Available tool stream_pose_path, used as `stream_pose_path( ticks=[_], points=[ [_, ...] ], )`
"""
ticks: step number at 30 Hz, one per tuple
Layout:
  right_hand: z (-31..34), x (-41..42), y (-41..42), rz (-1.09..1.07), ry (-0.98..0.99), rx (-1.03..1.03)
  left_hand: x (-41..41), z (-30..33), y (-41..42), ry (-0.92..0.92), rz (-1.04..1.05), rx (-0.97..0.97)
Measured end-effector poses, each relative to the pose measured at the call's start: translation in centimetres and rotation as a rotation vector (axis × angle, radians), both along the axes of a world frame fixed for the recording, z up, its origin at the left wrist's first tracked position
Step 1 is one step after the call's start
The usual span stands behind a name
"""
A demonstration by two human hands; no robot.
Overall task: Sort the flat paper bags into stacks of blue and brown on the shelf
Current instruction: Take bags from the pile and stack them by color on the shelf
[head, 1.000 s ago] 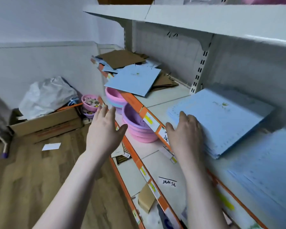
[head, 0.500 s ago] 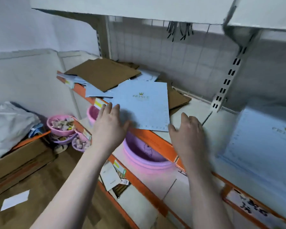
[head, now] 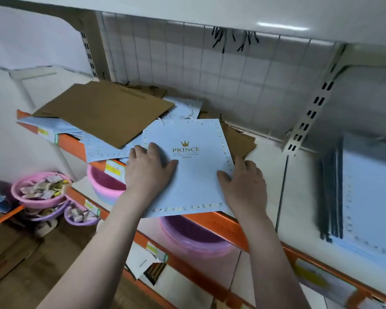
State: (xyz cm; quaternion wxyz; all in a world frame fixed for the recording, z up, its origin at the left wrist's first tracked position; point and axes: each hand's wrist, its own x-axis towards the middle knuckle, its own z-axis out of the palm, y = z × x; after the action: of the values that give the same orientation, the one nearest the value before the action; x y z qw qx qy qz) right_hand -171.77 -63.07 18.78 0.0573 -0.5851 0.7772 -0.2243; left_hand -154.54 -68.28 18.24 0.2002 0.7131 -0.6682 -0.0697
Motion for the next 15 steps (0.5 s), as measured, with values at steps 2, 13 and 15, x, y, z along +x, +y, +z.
stream_pose_path(
  ticks=[2,13,15],
  points=[
    [-0.3,0.1,-0.7,0.004,-0.011,0.029,-0.2,0.0,-0.4,-0.024,0.031,-0.019],
    [-0.4,0.8,-1.9,-0.061,-0.014,0.004,0.1,0.4,-0.6,0.293,0.079,-0.062],
    [-0.1,0.7,-1.4,-0.080,-0.034,-0.017,0.2,0.5,-0.4,0.359,0.071,-0.059]
  ],
)
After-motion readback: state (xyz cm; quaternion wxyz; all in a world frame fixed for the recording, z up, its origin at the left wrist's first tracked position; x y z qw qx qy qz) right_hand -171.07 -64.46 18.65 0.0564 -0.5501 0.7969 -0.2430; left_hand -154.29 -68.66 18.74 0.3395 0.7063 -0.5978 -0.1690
